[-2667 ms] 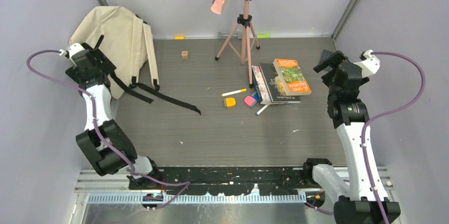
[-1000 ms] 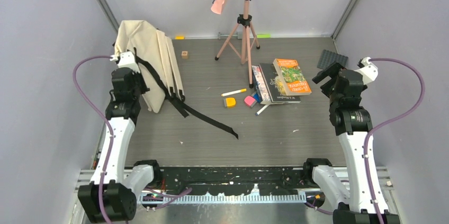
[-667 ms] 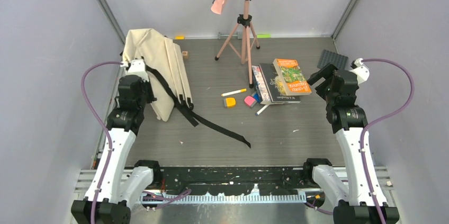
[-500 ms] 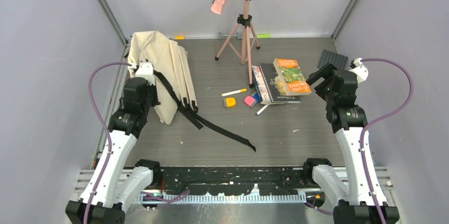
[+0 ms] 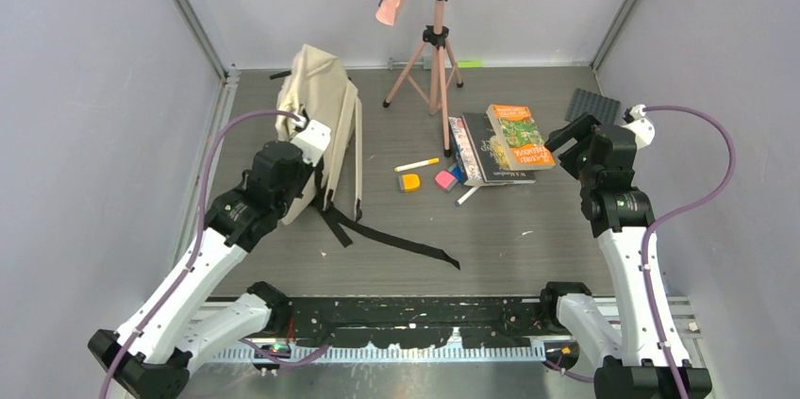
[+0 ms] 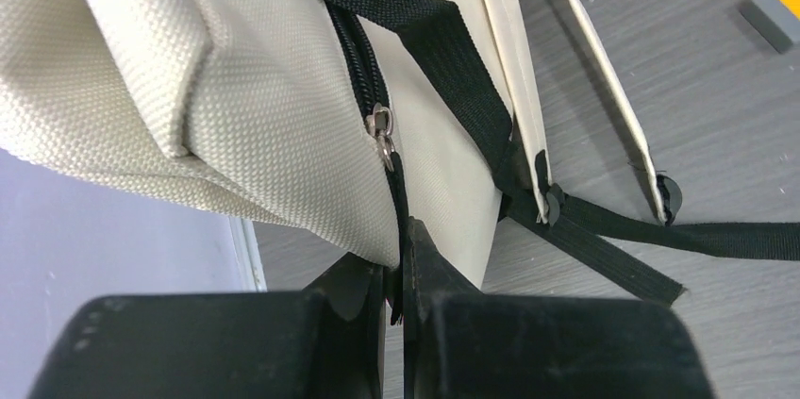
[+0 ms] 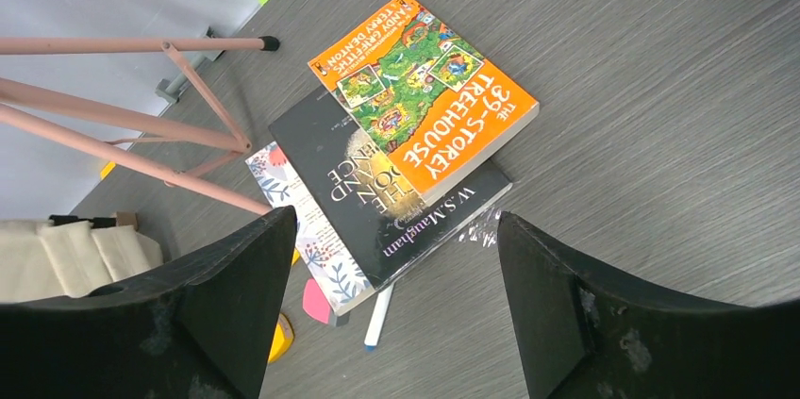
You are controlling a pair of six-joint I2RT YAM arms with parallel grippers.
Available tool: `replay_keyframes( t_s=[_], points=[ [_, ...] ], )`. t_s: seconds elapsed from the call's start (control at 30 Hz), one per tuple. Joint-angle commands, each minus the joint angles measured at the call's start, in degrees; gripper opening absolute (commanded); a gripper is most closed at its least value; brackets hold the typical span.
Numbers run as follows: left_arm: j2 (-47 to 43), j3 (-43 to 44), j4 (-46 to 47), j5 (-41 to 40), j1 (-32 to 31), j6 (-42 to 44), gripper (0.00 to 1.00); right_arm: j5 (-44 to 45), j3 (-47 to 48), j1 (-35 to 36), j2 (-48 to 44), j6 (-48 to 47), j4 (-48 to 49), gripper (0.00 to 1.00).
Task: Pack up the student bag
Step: Move the student bag to the center of the board.
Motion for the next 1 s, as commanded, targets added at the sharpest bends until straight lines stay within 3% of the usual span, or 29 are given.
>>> replay_keyframes(
  t_s=[0.0,0.2,0.37,0.7,0.97],
  points=[
    [-0.4,3.1,-4.3,-1.8,-4.8,5.8,0.00,-0.5,0.1,0.6,-0.6,0.9,1.6,0.83],
    [-0.9,3.6,-9.4,0.6,-9.6,4.9,0.00,-0.8,-1.0,1.4,0.3,1.4,2.3,0.82],
    [0.0,2.9,-10.9,6.2,-13.4,-0.6,0.00,-1.0,-1.2,2.0,1.0,1.2,2.3,0.82],
    [10.8,1.5,-7.1,4.5,-28.1,-2.1,0.00,0.1,-1.1,4.7,1.6,1.2,1.6,0.82],
    [13.5,0.1,-3.6,9.2,-30.0,-5.7,0.00,0.6,-2.0,5.1,1.3,1.5,-0.2,0.82]
  ],
)
